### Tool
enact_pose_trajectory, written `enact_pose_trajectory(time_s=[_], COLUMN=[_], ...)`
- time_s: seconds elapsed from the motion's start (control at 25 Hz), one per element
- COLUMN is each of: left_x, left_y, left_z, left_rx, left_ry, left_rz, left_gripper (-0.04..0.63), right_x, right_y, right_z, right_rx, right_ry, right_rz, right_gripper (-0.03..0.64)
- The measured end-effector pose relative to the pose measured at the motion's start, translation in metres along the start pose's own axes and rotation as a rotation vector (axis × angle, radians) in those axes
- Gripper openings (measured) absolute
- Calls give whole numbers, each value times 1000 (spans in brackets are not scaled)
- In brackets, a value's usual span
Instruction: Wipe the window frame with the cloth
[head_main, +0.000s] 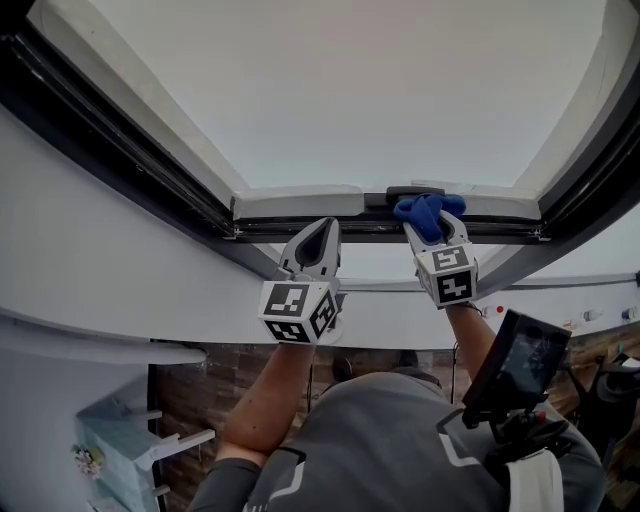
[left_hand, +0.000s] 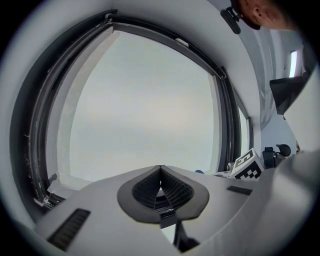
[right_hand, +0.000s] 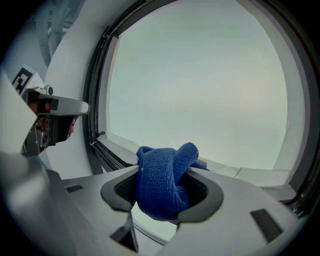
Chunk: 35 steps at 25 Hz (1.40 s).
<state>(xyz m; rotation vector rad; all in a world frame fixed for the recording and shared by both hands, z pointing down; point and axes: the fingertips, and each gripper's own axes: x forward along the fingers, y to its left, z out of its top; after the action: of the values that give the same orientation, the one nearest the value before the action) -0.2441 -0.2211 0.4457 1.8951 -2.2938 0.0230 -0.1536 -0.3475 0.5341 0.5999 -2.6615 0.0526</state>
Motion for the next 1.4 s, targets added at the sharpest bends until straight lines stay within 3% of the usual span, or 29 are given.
enact_pose_trajectory(time_s=[0.4, 0.72, 1.08, 1.4], left_x=[-31, -43, -43, -63], left_y=[47, 74, 109, 150], left_z=[11, 9, 0, -5], left_rx=[36, 40, 25, 6], left_ry=[-34, -34, -13, -6], left_rz=[-13, -48, 29, 159], left_gripper=[9, 8, 8, 8], right_x=[-46, -32, 28, 71], right_y=[39, 77, 81, 109], right_z=[55, 66, 50, 45], right_rx=[34, 55, 37, 30], right_ry=[-118, -113, -14, 21], right_rz=[-62, -60, -11, 95], right_gripper=[212, 212, 212, 212])
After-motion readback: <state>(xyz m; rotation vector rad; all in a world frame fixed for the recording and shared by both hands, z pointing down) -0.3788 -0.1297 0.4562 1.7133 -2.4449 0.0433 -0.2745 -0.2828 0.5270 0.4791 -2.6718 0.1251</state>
